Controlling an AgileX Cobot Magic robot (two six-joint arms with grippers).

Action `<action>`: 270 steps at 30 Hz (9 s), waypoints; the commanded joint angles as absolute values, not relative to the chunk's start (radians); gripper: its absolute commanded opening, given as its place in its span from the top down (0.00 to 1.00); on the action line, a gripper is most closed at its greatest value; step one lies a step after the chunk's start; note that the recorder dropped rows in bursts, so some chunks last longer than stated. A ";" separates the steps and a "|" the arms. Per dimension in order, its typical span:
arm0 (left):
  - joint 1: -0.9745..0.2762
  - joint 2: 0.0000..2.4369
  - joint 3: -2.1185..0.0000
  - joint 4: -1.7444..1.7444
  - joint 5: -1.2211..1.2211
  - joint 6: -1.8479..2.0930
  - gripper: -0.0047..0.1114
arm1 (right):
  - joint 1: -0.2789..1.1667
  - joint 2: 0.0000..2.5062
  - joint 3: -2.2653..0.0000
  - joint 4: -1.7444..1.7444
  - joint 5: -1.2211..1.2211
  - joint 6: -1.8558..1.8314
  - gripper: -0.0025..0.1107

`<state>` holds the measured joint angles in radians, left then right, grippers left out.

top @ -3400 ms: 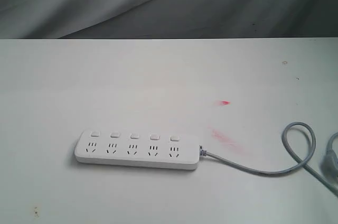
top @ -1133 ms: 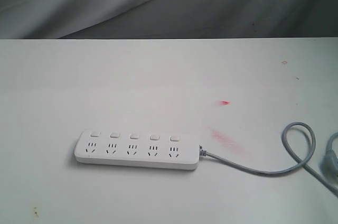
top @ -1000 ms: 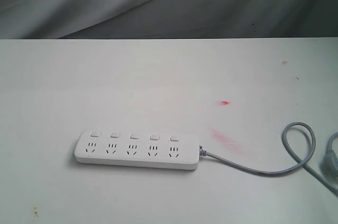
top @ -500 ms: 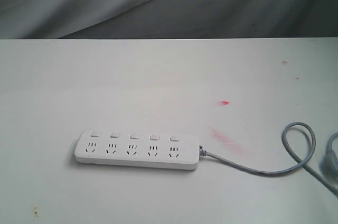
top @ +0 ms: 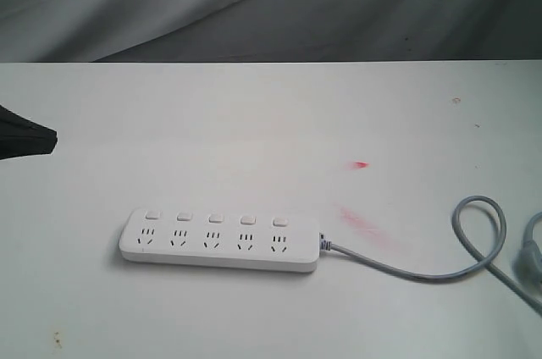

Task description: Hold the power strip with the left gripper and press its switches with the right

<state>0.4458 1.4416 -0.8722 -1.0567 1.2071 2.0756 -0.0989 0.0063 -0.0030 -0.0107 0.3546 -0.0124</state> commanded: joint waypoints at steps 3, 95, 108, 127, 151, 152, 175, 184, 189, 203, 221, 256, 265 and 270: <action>0.450 1.511 -0.878 -1.088 1.221 2.093 0.96 | -0.103 0.000 0.000 -0.023 0.341 -0.014 0.98; 0.209 2.087 -1.177 -0.879 1.131 2.093 0.22 | -0.103 0.000 0.000 -0.023 0.341 -0.014 0.98; 0.172 2.122 -1.179 -0.850 1.154 2.093 0.22 | -0.103 0.000 0.000 -0.023 0.341 -0.014 0.98; 0.170 2.151 -1.179 -0.850 1.116 2.093 0.28 | -0.103 0.000 0.000 -0.023 0.341 -0.014 0.98; 0.170 2.151 -1.179 -0.811 1.111 2.093 0.61 | -0.103 0.000 0.000 -0.023 0.341 -0.014 0.98; 0.170 2.151 -1.179 -0.811 1.111 2.093 0.61 | -0.103 0.000 0.000 -0.023 0.341 -0.014 0.98; 0.170 2.151 -1.179 -0.811 1.111 2.093 0.61 | -0.103 0.000 0.000 -0.023 0.341 -0.013 0.98; 0.170 2.151 -1.179 -0.811 1.111 2.093 0.61 | -0.103 0.000 0.000 -0.023 0.341 -0.013 0.98; 0.170 2.151 -1.179 -0.811 1.111 2.093 0.61 | -0.103 0.000 0.000 -0.047 0.339 -0.017 0.98; 0.170 2.151 -1.179 -0.811 1.111 2.093 0.61 | -0.103 0.000 0.000 -0.047 -0.348 -0.017 0.98; 0.170 2.151 -1.179 -0.811 1.101 2.093 0.61 | -0.103 0.000 -0.087 0.637 -0.609 0.159 0.98; 0.170 2.151 -1.179 -0.811 1.098 2.093 0.61 | 0.067 1.584 -1.318 0.654 0.718 -0.963 0.98; 0.170 2.151 -1.179 -0.811 1.098 2.093 0.61 | 0.252 1.766 -1.318 0.968 0.724 -1.293 0.98; 0.170 2.151 -1.179 -0.811 1.098 2.093 0.61 | 0.343 1.856 -1.318 1.096 0.751 -1.578 0.98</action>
<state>0.1736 2.1519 -1.1768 -0.8295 1.1196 2.0891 0.3022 1.8171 -1.3095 1.0213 0.7284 -1.4226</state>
